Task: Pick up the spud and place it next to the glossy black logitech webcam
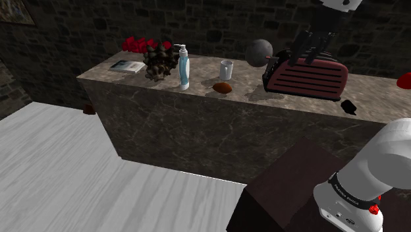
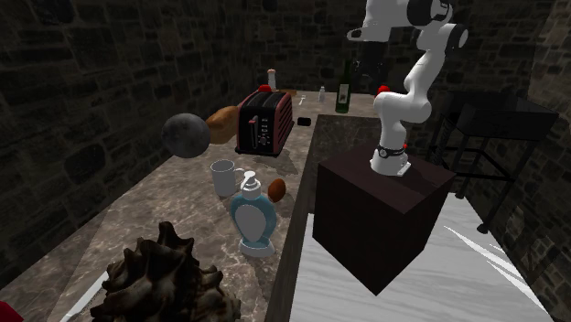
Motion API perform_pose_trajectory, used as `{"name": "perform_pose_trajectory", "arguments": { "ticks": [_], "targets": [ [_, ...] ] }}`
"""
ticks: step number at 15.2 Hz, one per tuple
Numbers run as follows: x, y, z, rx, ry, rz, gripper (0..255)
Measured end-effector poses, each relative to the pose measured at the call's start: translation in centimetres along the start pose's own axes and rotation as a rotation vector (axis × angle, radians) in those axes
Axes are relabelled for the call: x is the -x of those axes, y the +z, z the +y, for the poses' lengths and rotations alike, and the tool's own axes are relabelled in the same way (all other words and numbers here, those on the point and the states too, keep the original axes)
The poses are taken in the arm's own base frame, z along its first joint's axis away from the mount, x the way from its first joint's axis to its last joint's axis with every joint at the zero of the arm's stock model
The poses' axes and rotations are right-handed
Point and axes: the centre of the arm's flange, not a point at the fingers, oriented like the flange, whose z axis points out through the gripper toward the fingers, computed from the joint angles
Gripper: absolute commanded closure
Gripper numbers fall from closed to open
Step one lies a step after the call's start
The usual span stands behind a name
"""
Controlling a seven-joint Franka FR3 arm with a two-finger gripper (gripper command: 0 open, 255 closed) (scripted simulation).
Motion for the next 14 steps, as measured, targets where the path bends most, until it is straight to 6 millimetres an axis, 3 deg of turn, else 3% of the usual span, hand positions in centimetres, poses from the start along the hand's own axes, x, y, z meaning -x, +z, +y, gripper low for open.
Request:
{"name": "perform_pose_trajectory", "arguments": {
  "ticks": [3, 10, 14],
  "targets": [
    [-1.0, 1.1, 0.2, -0.004, -0.014, 0.002, 0],
    [-6.9, 7.4, 2.5, -0.029, -0.096, 0.019, 0],
    [-10.7, 10.6, 2.8, -0.044, -0.144, 0.031, 0]
  ]
}}
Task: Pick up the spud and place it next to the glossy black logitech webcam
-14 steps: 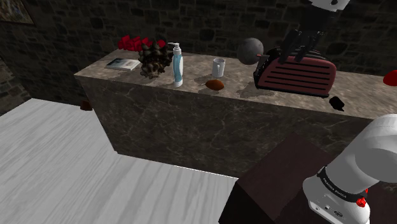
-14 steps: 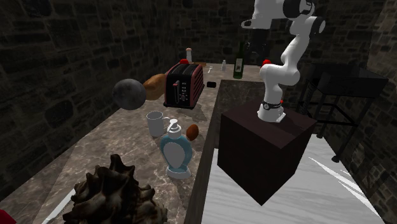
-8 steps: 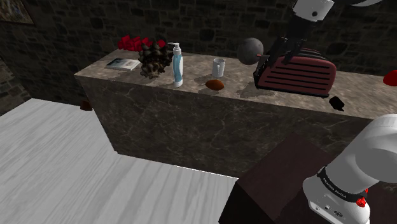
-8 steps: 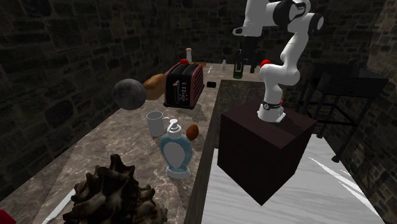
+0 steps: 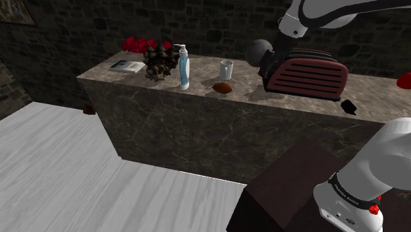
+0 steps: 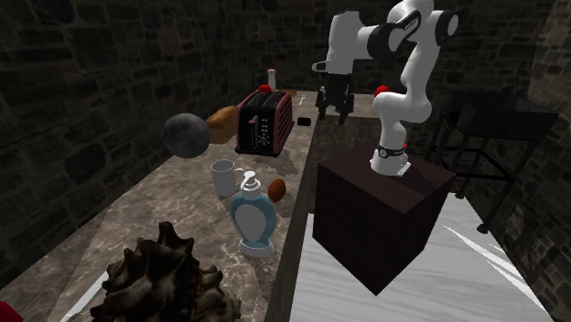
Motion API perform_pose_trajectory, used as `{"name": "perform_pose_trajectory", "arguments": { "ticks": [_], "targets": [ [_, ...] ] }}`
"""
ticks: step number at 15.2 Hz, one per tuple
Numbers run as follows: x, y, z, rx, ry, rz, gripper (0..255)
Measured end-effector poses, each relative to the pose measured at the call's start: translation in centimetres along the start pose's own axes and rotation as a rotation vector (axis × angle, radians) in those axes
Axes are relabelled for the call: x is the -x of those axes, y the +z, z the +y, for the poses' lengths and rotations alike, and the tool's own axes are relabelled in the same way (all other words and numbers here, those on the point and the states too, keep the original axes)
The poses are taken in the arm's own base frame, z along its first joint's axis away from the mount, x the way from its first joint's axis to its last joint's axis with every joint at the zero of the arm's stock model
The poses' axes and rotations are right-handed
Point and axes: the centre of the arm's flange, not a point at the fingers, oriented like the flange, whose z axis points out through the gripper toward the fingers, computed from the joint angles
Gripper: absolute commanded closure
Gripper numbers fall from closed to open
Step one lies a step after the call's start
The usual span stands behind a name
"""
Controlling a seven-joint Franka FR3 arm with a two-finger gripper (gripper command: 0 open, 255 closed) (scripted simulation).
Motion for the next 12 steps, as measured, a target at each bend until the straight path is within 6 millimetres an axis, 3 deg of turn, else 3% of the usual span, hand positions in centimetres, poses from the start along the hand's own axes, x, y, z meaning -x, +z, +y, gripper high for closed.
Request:
{"name": "perform_pose_trajectory", "arguments": {
  "ticks": [12],
  "targets": [
    [-10.7, 11.4, 3.0, -0.043, -0.145, 0.033, 0]
  ]
}}
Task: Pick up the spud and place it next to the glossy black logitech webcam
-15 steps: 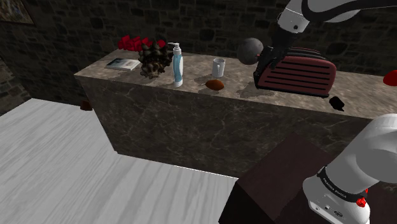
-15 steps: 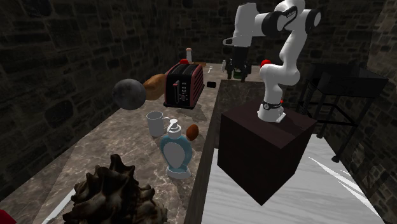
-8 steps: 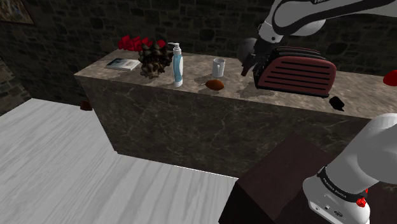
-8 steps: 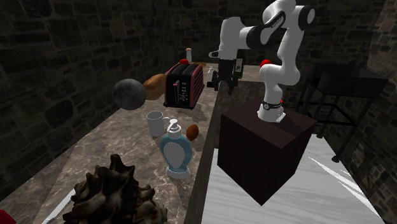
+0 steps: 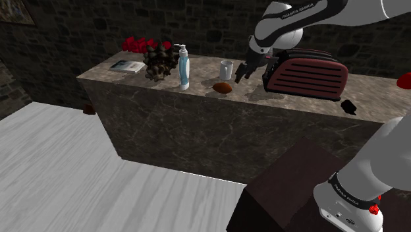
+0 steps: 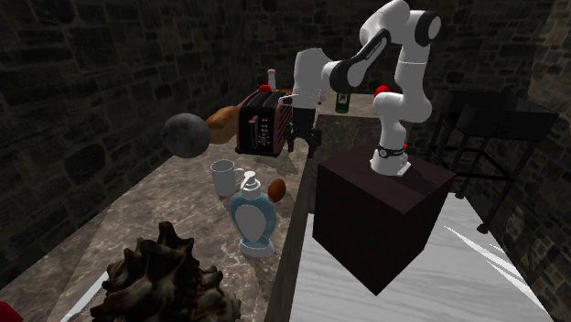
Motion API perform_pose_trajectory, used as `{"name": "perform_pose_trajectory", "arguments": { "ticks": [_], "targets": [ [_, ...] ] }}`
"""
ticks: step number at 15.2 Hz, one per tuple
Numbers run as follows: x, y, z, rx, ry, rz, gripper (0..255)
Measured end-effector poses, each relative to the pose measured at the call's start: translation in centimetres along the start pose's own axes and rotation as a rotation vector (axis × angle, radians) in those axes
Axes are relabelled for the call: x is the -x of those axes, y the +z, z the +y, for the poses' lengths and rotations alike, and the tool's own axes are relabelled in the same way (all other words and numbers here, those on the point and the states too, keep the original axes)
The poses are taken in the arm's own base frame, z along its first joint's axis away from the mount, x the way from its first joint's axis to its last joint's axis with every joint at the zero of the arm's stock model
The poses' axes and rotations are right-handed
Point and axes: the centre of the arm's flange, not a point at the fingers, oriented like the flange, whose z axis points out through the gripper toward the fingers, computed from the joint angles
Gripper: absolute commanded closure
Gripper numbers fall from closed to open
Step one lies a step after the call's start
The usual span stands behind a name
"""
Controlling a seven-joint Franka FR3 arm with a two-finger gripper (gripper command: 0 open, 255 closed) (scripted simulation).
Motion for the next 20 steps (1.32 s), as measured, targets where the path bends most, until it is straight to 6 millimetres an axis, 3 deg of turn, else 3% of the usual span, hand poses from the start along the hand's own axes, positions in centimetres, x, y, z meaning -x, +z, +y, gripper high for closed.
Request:
{"name": "perform_pose_trajectory", "arguments": {
  "ticks": [8, 15, 20],
  "targets": [
    [-6.9, 6.9, 2.2, -0.027, -0.093, 0.020, 0],
    [-7.5, 10.8, 2.2, -0.029, -0.101, 0.022, 0],
    [-7.5, 11.4, 2.2, -0.029, -0.101, 0.022, 0]
  ]
}}
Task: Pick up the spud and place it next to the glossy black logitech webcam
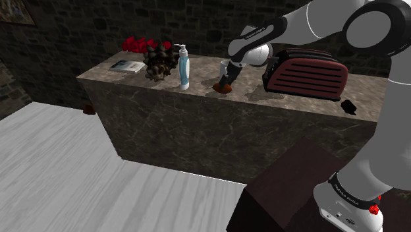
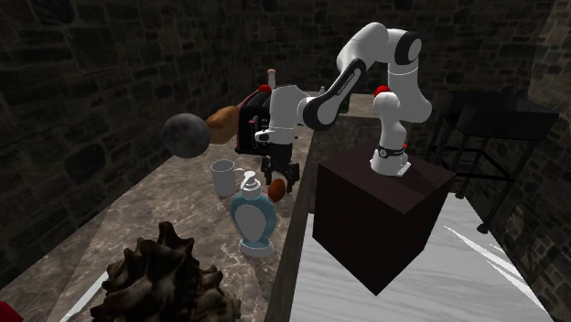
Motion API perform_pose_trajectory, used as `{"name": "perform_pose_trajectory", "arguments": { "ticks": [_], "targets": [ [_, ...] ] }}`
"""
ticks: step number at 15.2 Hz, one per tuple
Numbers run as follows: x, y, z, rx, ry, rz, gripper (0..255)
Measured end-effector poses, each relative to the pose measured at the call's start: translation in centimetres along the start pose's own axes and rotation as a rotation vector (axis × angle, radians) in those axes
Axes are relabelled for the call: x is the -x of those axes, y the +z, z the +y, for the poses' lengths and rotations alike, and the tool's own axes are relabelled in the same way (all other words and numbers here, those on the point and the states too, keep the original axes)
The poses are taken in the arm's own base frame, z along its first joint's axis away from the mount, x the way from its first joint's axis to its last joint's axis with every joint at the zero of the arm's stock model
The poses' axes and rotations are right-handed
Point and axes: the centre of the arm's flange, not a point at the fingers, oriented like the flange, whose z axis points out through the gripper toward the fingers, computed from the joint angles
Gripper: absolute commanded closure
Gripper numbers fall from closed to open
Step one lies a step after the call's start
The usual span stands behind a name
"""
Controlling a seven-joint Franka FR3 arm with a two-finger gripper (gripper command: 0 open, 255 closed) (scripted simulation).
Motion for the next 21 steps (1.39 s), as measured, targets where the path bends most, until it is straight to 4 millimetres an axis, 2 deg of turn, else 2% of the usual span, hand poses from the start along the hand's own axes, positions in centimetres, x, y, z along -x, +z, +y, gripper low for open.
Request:
{"name": "perform_pose_trajectory", "arguments": {
  "ticks": [2, 3, 13, 21],
  "targets": [
    [0.0, 0.0, 0.0, 0.000, 0.000, 0.000, 0],
    [0.0, 0.0, 0.0, 0.000, 0.000, 0.000, 255],
    [0.0, 0.0, 0.0, 0.000, 0.000, 0.000, 255],
    [-1.0, -3.5, -0.6, 0.000, 0.000, 0.001, 255]
  ]
}}
